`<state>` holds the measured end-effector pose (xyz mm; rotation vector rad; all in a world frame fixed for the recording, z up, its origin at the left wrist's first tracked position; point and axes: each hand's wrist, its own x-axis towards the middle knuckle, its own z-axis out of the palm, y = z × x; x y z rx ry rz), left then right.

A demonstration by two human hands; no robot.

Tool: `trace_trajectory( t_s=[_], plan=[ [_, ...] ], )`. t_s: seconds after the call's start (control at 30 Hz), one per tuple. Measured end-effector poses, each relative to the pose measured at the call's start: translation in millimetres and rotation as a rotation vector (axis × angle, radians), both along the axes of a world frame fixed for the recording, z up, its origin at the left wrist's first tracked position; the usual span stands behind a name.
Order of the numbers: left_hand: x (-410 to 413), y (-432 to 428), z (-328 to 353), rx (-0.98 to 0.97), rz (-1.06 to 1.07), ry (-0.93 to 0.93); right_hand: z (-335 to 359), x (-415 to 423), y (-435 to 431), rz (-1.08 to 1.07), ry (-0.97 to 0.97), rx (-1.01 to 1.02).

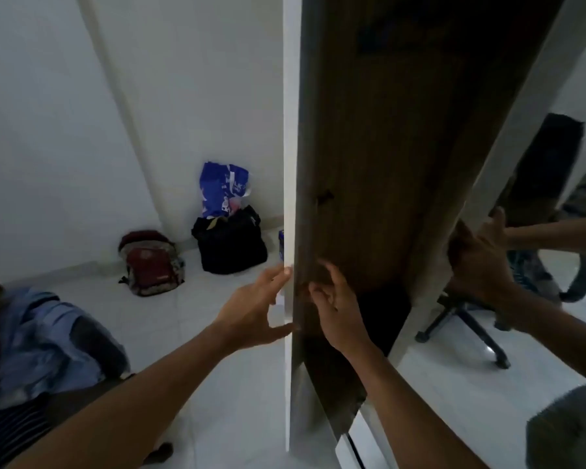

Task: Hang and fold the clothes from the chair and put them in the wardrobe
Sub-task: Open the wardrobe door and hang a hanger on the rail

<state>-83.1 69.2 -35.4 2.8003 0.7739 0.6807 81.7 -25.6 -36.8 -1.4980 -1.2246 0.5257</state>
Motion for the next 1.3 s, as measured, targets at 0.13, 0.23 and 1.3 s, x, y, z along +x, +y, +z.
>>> trace_trajectory(
  t_s=[0.13, 0.23, 1.3],
  plan=[
    [-28.2, 22.7, 15.6, 0.156, 0.194, -0.114, 14.5, -21.6, 58.9, 0.208, 0.05, 0.048],
    [-50.1, 49.4, 29.7, 0.166, 0.361, -0.152, 30.3, -33.0, 112.4, 0.235, -0.005, 0.091],
    [-7.7, 392.6, 150.5, 0.551, 0.5, -0.209, 135.8, 92.0, 381.1, -0.083, -0.333, 0.183]
  ],
)
